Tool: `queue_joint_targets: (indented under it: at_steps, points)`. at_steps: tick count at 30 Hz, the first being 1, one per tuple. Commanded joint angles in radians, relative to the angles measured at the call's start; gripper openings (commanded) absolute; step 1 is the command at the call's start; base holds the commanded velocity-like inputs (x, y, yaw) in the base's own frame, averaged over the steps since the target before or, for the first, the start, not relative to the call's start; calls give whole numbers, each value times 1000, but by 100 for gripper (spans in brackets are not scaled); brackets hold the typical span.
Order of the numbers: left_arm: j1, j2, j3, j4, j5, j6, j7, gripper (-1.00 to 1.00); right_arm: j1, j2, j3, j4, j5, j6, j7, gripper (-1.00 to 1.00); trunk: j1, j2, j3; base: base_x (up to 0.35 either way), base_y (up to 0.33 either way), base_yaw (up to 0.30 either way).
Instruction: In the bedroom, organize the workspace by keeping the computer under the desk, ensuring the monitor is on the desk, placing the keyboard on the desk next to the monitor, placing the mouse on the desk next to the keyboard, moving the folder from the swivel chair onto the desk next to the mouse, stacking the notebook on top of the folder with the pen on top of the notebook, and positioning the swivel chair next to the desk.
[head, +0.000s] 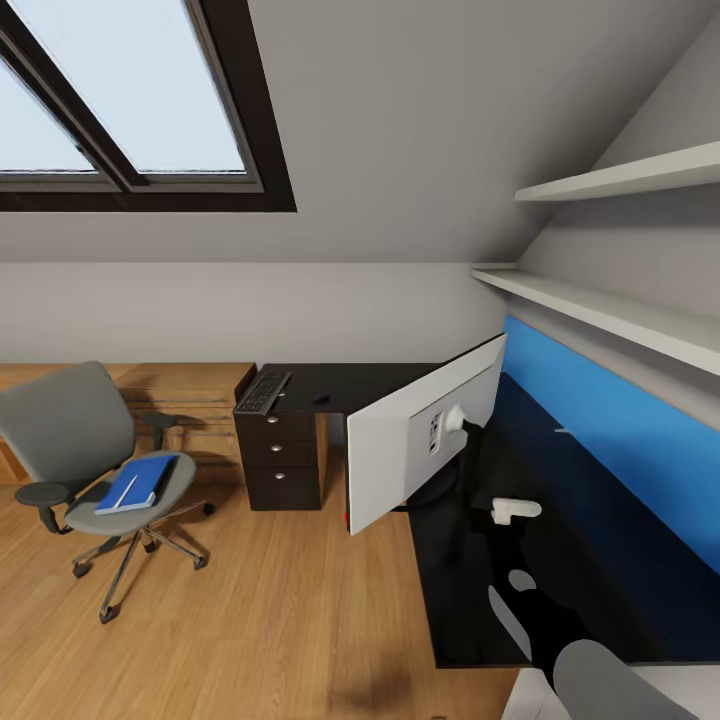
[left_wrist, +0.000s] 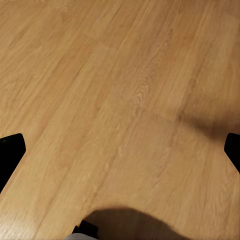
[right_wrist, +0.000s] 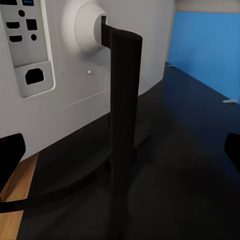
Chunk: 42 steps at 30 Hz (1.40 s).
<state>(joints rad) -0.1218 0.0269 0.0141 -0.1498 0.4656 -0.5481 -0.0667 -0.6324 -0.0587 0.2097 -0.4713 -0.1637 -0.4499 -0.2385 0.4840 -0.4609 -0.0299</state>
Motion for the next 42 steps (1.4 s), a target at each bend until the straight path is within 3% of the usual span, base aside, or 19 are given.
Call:
queue_joint_targets:
  at_steps: [1,7,20,42]
  points:
    - [-1,0,1,1,7,-2,-7,100,-1,-1,8,0,-9,-4,-5,100,1,-2,-2,0,0,0]
    - [-1,0,1,1,7,-3,-7,100,-1,-1,8,0,-10,-4,-5,100,1,-2,-2,5,0,0]
    - [-1,1,1,1,7,-3,-6,100,-1,-1,7,0,-10,-4,-5,100,1,-2,-2,258,0,0]
    - [-1,1,1,1,7,-3,-7,100,-1,-2,8,40,-4,-12,-5,100,1,-2,-2,45,-37,0]
